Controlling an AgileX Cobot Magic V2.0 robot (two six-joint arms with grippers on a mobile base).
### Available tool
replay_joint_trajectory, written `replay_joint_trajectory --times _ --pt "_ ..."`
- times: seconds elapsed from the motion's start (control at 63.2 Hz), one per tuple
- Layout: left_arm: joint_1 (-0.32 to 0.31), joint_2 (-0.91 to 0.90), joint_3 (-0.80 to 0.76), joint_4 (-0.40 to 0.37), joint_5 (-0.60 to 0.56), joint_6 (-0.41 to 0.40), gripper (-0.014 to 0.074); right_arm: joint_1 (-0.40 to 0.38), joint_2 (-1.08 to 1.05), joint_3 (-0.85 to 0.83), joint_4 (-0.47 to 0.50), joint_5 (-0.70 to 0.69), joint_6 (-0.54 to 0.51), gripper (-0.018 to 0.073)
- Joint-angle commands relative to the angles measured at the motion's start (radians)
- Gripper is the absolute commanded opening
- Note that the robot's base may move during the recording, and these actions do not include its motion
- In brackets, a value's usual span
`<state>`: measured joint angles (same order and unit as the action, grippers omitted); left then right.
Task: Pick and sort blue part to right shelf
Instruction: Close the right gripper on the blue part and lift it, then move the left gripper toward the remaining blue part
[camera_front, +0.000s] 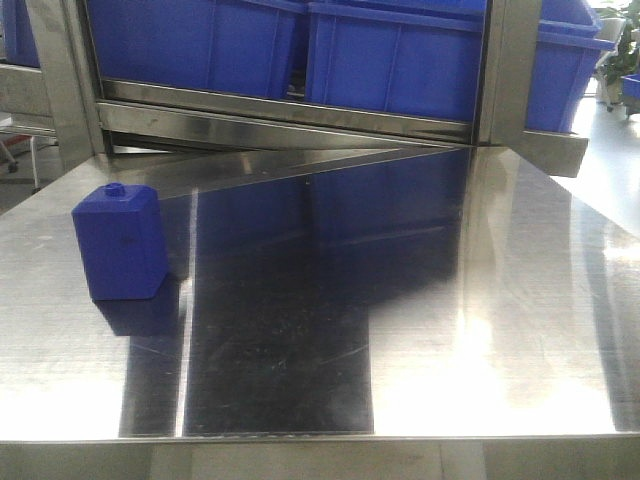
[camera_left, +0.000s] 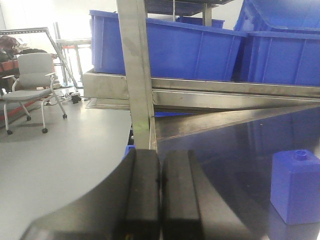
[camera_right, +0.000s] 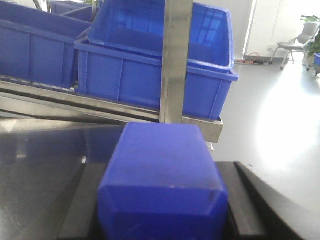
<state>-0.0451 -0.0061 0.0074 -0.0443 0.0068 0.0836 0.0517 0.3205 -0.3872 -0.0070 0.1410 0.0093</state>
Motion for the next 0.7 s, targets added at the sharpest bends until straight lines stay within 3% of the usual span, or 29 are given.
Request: replay_joint_trajectory --times 0.0,0.681 --pt "0.001 -0.019 0.024 -0.001 -0.08 -0.008 0.0124 -0.007 0.005 -0.031 -0.012 -0.079 -0.009 0.0398" --pt "0.001 -0.019 0.024 -0.001 -0.08 -0.008 0.0124 -0.007 0.005 -0.031 -0.012 -0.08 -0.009 0.0398"
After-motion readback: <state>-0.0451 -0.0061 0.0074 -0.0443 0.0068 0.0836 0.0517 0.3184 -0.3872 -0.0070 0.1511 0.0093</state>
